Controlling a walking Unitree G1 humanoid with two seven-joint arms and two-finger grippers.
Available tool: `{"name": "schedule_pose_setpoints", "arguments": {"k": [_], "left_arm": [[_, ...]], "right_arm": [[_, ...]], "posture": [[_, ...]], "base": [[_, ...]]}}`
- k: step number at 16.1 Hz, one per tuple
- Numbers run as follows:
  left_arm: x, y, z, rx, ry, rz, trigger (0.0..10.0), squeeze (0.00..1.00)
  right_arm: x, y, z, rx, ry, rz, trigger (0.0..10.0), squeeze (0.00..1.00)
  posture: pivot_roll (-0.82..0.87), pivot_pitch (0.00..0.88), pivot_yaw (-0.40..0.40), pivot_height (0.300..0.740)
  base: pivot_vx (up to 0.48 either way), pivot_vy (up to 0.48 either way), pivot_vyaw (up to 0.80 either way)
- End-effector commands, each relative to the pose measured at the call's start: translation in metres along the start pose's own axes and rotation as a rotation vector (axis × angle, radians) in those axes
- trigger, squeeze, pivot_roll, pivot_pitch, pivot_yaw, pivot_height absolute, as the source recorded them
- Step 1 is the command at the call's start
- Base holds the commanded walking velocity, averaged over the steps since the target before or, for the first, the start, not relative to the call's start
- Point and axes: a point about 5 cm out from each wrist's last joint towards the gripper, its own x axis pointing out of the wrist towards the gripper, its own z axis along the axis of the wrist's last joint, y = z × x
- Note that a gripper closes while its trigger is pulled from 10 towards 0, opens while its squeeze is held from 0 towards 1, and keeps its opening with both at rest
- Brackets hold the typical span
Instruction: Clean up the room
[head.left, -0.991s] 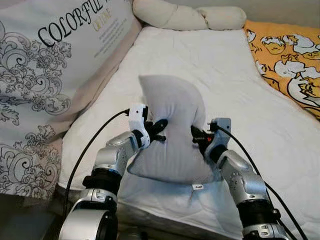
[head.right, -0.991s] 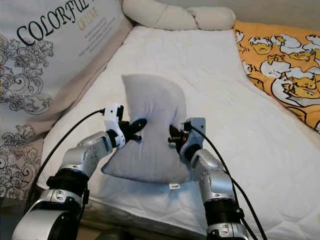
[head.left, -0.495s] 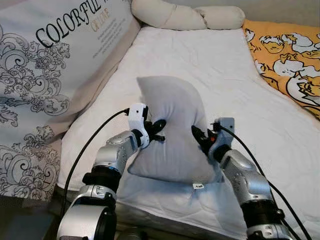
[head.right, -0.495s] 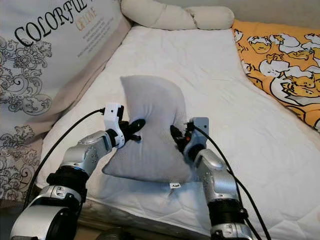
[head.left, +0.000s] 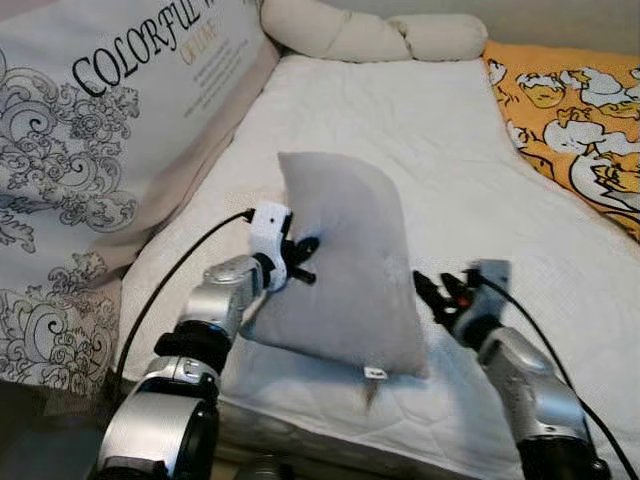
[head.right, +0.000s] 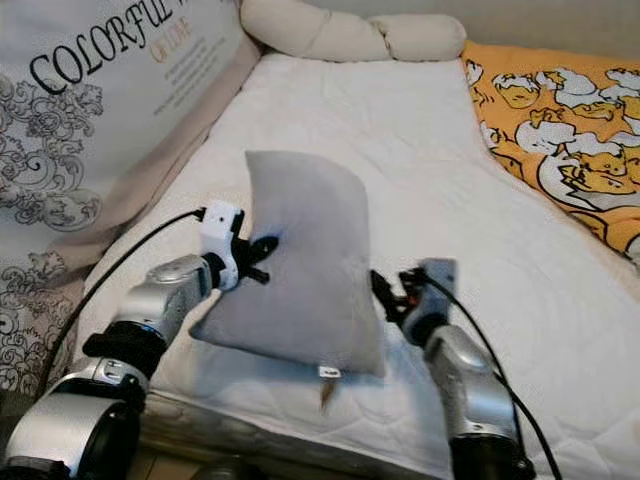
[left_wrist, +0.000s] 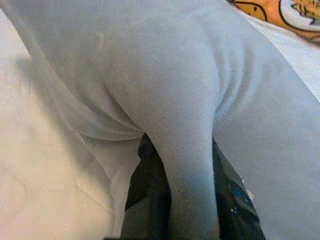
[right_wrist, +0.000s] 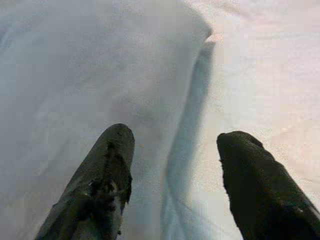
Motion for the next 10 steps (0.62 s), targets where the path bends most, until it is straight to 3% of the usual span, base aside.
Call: {"name": "schedule_pose_setpoints", "arguments": {"k": [1, 3, 5, 6, 7, 8, 10], "left_arm": [[-0.001, 0.006, 0.018, 0.099, -0.047, 0.025, 0.0, 0.00], [-0.005, 0.010, 0.029, 0.164, -0.082, 0.029, 0.0, 0.00], [-0.009, 0.005, 0.049, 0.217, -0.186, -0.007, 0.0, 0.00], [-0.010, 0.003, 0.050, 0.258, -0.207, 0.027, 10.0, 0.00], [-0.012, 0.001, 0.046, 0.259, -0.223, 0.074, 10.0, 0.00], [-0.015, 0.001, 0.046, 0.251, -0.278, 0.102, 10.0, 0.00], [-0.018, -0.001, 0.043, 0.209, -0.298, 0.117, 10.0, 0.00]], "right_arm": [[-0.003, -0.001, 0.013, 0.017, -0.082, -0.007, 10.0, 1.00], [-0.006, 0.000, 0.021, 0.057, -0.141, -0.025, 10.0, 1.00], [-0.005, 0.009, 0.027, 0.038, -0.206, -0.077, 10.0, 1.00], [-0.005, 0.014, 0.026, 0.030, -0.205, -0.086, 10.0, 1.00], [-0.004, 0.022, 0.024, 0.016, -0.194, -0.070, 10.0, 1.00], [-0.002, 0.022, 0.023, -0.023, -0.178, -0.098, 10.0, 1.00], [-0.001, 0.023, 0.021, -0.044, -0.150, -0.113, 10.0, 1.00]], "posture": [[0.07, 0.000, 0.070, 0.740], [0.07, 0.000, 0.073, 0.740], [0.07, 0.000, 0.075, 0.740], [0.07, 0.000, 0.082, 0.740], [0.07, 0.000, 0.081, 0.740], [0.08, 0.000, 0.077, 0.740], [0.09, 0.000, 0.066, 0.740]], "base": [[0.000, 0.000, 0.00], [0.000, 0.000, 0.00], [0.000, 0.000, 0.00], [0.000, 0.000, 0.00], [0.000, 0.000, 0.00], [0.000, 0.000, 0.00], [0.000, 0.000, 0.00]]}}
